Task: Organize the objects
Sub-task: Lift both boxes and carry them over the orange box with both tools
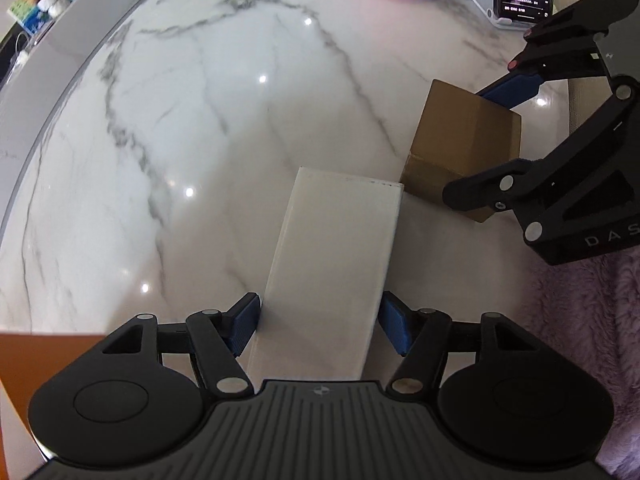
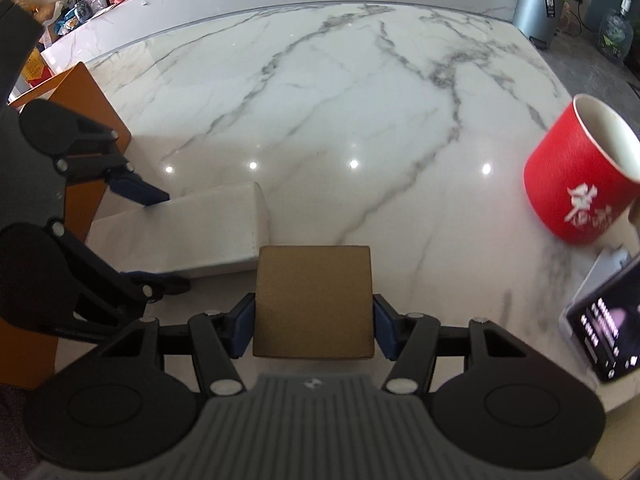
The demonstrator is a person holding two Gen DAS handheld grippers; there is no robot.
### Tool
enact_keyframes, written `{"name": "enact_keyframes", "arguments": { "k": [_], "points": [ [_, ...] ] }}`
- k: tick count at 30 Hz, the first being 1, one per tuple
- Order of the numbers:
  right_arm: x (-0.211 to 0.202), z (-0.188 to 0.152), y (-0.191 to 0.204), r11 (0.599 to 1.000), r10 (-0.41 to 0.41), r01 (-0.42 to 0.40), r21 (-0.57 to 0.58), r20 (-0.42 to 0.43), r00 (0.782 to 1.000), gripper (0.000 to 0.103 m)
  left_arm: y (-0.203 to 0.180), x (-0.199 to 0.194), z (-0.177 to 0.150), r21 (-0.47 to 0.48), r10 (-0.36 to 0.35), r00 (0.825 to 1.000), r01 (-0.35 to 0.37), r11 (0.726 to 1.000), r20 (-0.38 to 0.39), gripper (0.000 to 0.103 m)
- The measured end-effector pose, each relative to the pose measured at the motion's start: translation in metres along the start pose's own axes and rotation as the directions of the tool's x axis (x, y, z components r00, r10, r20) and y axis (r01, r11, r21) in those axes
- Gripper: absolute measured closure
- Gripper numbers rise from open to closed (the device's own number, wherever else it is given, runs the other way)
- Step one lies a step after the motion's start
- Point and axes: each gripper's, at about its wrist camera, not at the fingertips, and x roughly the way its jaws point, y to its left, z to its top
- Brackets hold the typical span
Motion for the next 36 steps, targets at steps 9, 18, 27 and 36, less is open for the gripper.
{"name": "enact_keyframes", "arguments": {
  "k": [9,18,27,36],
  "points": [
    [-0.004,-0.010,0.006,0.999,0.021,-0.021,0.045,0.020,1.000,0.040,0.008,0.003,-0.006,-0.077,-0.041,0.997,0.045,0.996,0.058,0.023],
    [-0.004,-0.010,0.005,0.998,0.028,-0.030,0.063,0.042,0.999,0.039,0.007,0.002,-0.007,-0.082,-0.039,0.998,0.044,0.996,0.058,0.025],
    [-0.015,-0.010,0.010,0.999,0.012,-0.014,0.033,0.059,0.998,0.040,0.006,-0.015,-0.011,-0.129,-0.007,0.994,0.022,0.991,0.109,0.028],
    [-0.060,-0.006,0.027,1.000,-0.001,0.002,-0.004,0.148,0.989,0.040,-0.001,-0.065,-0.021,-0.130,0.043,0.979,-0.018,0.991,0.199,0.029]
  ]
}}
